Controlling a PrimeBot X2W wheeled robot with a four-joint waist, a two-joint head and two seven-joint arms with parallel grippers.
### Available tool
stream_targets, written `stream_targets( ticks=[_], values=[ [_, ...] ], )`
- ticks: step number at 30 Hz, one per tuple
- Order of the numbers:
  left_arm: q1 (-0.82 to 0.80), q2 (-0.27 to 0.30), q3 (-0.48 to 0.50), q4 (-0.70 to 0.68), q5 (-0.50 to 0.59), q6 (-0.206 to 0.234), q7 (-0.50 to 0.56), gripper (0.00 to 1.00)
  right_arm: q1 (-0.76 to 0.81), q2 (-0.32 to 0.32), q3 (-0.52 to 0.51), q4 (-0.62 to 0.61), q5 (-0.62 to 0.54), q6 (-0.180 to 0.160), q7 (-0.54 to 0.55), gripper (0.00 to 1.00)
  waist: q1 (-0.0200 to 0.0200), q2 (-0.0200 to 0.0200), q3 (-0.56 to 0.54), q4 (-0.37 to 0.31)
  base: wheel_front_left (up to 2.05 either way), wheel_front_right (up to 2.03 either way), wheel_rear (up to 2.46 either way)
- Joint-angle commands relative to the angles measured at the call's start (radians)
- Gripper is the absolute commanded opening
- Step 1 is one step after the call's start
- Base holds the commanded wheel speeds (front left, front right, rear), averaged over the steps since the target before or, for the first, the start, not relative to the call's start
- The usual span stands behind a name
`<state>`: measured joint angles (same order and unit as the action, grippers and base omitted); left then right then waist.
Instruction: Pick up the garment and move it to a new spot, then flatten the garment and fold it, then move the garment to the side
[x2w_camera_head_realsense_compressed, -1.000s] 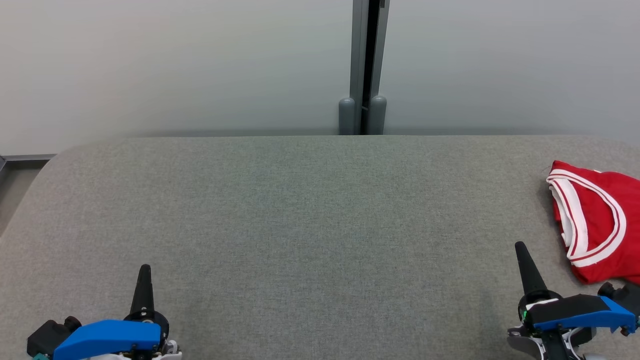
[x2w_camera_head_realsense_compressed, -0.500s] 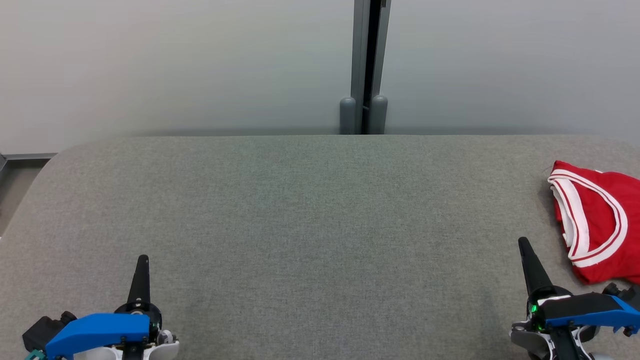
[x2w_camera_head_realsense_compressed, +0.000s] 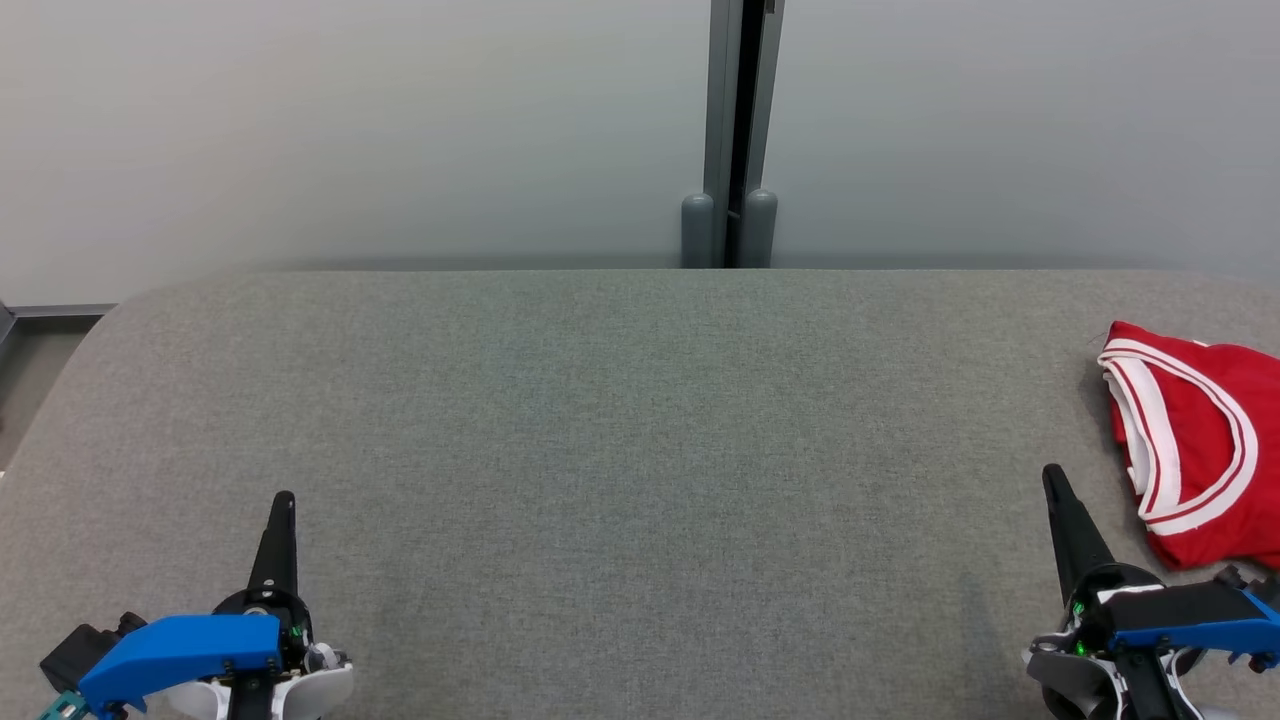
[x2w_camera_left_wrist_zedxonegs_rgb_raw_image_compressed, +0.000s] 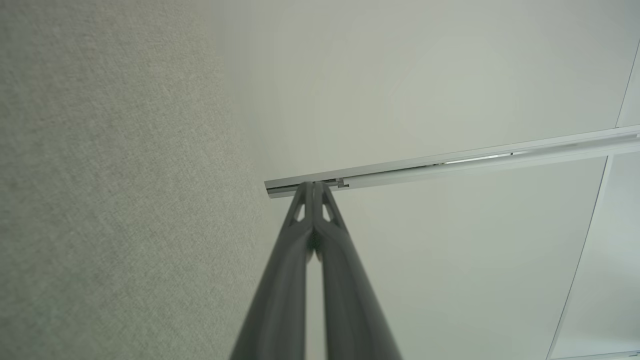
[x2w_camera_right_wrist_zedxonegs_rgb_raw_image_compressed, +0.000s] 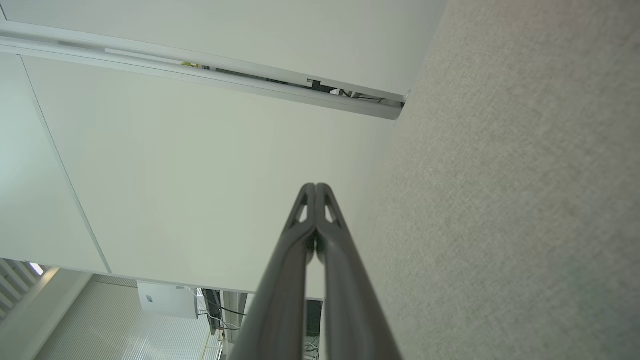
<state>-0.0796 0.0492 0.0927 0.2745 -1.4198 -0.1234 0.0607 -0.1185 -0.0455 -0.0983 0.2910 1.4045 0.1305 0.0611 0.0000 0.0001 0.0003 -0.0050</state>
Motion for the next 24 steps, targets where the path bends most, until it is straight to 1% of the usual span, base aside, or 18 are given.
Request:
stream_targets(
  ticks=[1, 24],
  values=[
    [-0.016, 0.002, 0.008, -0.010, -0.016, -0.005, 0.008, 0.00, 0.009, -0.007, -0.002, -0.012, 0.017, 0.000, 0.007, 0.00, 0.0000, -0.0001, 0.000, 0.000, 0.00, 0.00, 0.00],
    [-0.032, 0.001, 0.021, -0.029, -0.171, -0.011, 0.050, 0.00, 0.015, -0.007, -0.016, -0.045, 0.186, 0.000, 0.050, 0.00, 0.0000, -0.0001, 0.002, 0.004, 0.00, 0.00, 0.00]
  ],
)
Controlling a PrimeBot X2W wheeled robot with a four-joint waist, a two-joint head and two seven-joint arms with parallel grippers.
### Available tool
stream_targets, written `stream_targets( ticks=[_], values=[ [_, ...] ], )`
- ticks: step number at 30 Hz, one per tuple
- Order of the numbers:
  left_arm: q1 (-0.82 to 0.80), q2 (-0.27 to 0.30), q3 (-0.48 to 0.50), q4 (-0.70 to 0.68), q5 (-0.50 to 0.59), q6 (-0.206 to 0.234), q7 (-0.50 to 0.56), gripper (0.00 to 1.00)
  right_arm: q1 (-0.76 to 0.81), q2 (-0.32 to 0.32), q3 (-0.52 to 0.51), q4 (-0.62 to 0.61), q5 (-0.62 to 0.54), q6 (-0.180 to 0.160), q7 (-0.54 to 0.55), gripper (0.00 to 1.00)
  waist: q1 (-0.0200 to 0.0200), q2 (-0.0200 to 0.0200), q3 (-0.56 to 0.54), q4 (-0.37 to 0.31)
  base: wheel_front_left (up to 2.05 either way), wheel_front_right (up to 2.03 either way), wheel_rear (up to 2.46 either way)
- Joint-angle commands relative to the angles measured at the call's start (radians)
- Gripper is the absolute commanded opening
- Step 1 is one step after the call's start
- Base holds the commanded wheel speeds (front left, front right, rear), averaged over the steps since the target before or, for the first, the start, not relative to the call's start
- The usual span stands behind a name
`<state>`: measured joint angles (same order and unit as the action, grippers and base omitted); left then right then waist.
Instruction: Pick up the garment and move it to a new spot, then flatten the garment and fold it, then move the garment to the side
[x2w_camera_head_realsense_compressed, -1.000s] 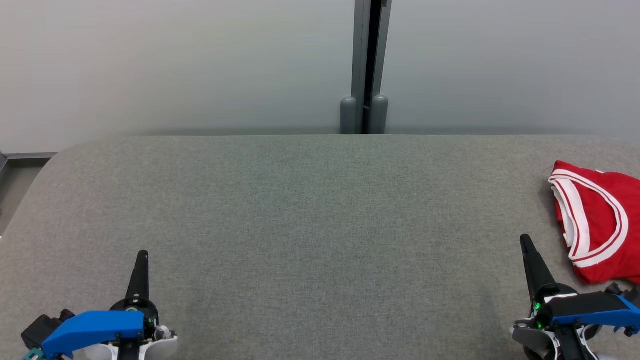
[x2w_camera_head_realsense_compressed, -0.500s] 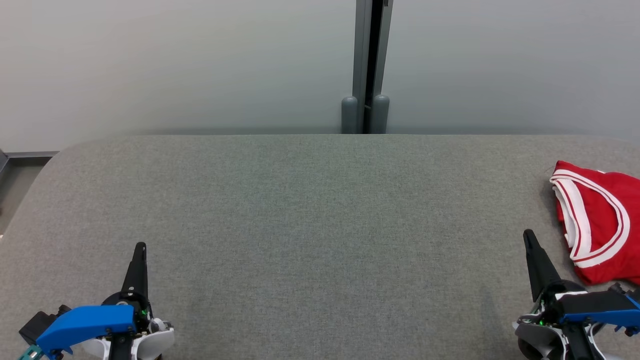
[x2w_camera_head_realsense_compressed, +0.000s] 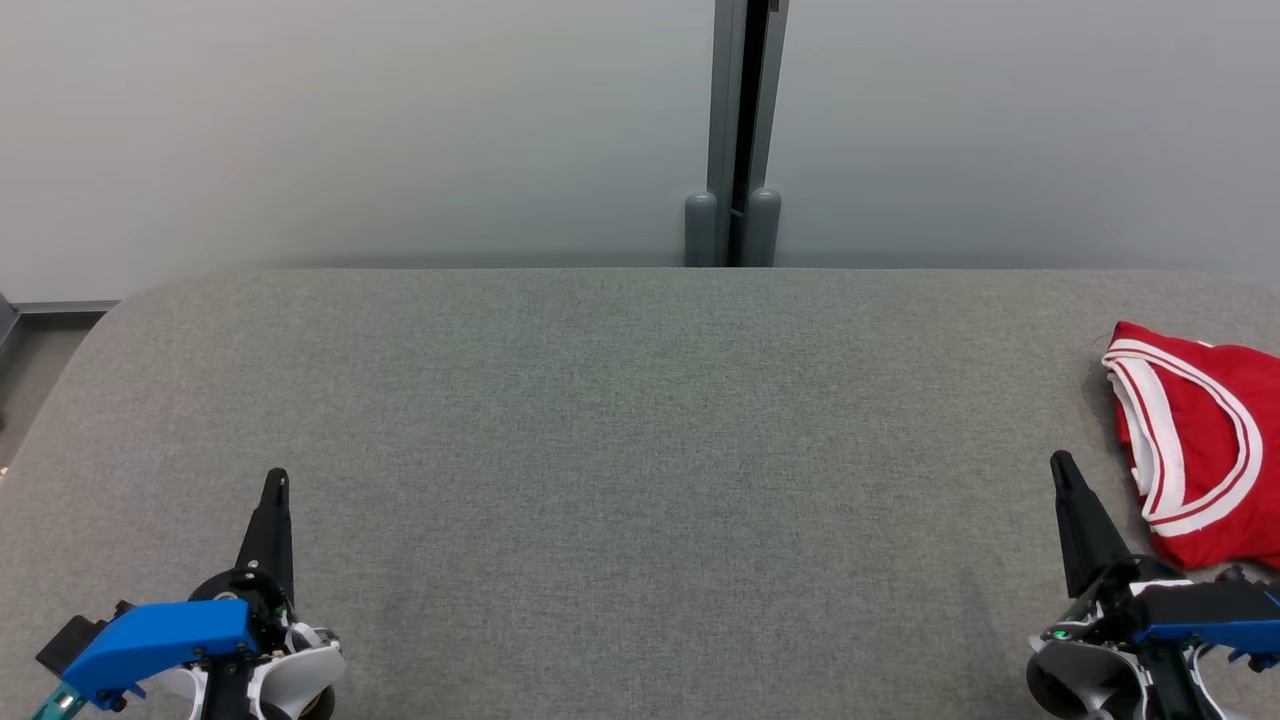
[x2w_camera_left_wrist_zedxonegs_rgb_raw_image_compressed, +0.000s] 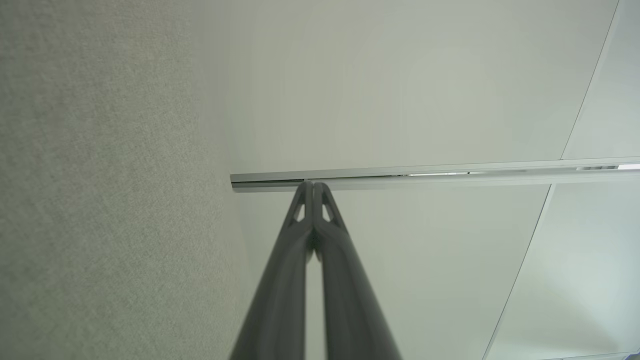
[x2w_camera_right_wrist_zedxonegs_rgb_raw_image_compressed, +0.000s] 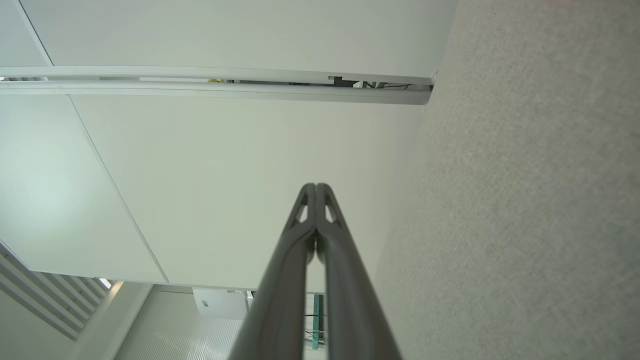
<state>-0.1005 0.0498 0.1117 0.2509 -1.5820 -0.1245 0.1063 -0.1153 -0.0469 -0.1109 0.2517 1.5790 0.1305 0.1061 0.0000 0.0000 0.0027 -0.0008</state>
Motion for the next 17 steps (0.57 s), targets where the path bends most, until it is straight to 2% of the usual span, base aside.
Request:
stream_targets(
  ticks=[1, 17],
  values=[
    [-0.012, 0.001, 0.002, -0.007, -0.015, -0.010, 0.006, 0.00, 0.012, -0.006, -0.004, -0.007, 0.017, 0.000, 0.006, 0.00, 0.0000, 0.0000, 0.000, 0.000, 0.00, 0.00, 0.00],
    [-0.014, 0.001, 0.004, -0.009, -0.032, -0.011, 0.011, 0.00, 0.013, -0.006, -0.005, -0.011, 0.035, 0.000, 0.012, 0.00, 0.0000, 0.0000, 0.000, 0.001, 0.00, 0.00, 0.00]
  ],
)
